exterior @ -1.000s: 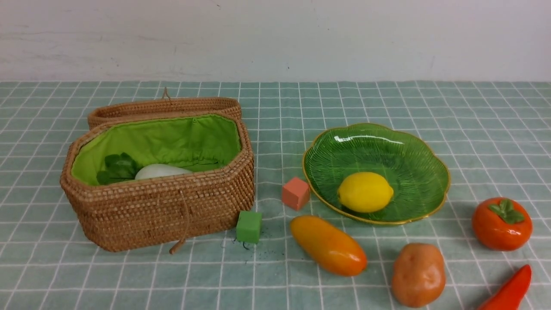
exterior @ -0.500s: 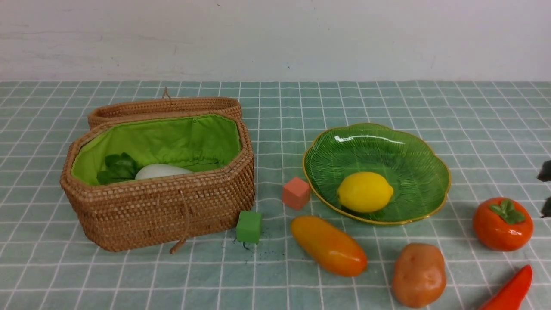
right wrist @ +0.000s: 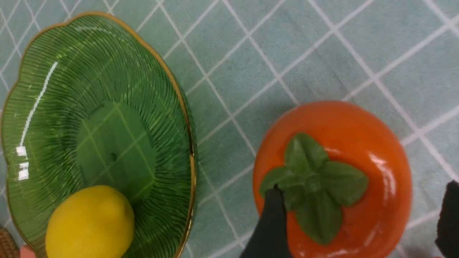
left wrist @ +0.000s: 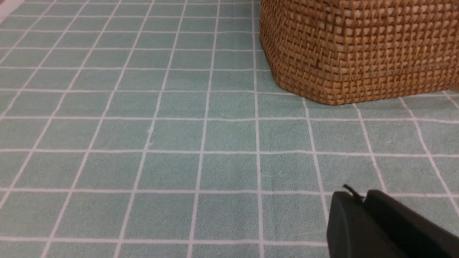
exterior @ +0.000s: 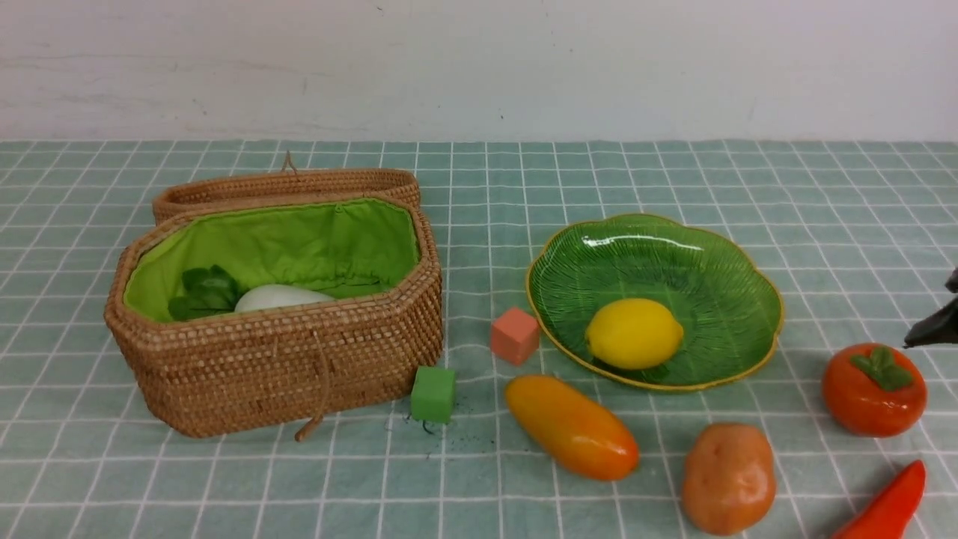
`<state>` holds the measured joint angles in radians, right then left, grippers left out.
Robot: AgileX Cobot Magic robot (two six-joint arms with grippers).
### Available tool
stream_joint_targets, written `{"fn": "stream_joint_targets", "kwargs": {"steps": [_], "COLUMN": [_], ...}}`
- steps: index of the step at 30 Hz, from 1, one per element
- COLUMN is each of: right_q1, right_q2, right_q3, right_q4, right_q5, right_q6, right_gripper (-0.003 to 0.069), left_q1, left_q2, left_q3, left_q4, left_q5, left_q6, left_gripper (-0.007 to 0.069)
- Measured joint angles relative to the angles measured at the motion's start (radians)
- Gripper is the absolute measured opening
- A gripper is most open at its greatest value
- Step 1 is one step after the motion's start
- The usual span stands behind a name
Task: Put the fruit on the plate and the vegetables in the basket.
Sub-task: Grab a tomato with your right arm and place it on the plate on the right.
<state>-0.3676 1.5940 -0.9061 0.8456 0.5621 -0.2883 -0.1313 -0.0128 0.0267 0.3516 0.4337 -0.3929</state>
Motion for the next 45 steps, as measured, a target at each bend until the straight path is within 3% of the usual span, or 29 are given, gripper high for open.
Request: {"fn": "stream_joint_targets", "kwargs": {"steps": [5,10,12,19,25,31,37,43,45], "right_q1": [0.000,0.001,0.000,-0.001,0.005,0.133,0.355,0.399,0.398], "right_q2": [0.118,0.202,0.207,0.170,0.083,0.070,0.197,0.237,0.237], "right_q3": [-0.005,-0.018,-0.021,-0.017,-0.116,-0.230,-0.236,-0.236,-0.236], "right_q4": [0.144,0.294,0.318,0.346,0.358,0.462,0.507,0.517,0.519], "right_q5": [-0.045,-0.025,-0.016,0.027,0.082,0.074,-0.155,-0.272,-0.290], "right_q6": [-0.144,-0.283,-0.341,-0.477,-0.510,-0.527,-0.659,-0.674,-0.675], "right_gripper": [0.0585,0.0529,0.0501,0.0500,0.0500,0.0500,0.0500,0.0500,0.0530], "left_q1": [0.000,0.000,0.000,0.000,0.000,0.000,0.000,0.000,0.000], "left_q2": [0.000,0.000,0.000,0.000,0.000,0.000,0.000,0.000,0.000], "left_q3": [0.000,0.000,0.000,0.000,0.000,0.000,0.000,0.000,0.000], "left_q4": [0.000,0.001,0.002,0.002,0.002,0.002,0.002,0.002,0.002], "left_q5": [0.000,0.000,0.000,0.000,0.000,0.000,0.000,0.000,0.000], "left_q6": [0.000,0.000,0.000,0.000,0.000,0.000,0.000,0.000,0.000], "left_gripper": [0.0058,0.0060,0.0060,0.0060,0.0069,0.0076,0.0079,0.0084,0.0087]}}
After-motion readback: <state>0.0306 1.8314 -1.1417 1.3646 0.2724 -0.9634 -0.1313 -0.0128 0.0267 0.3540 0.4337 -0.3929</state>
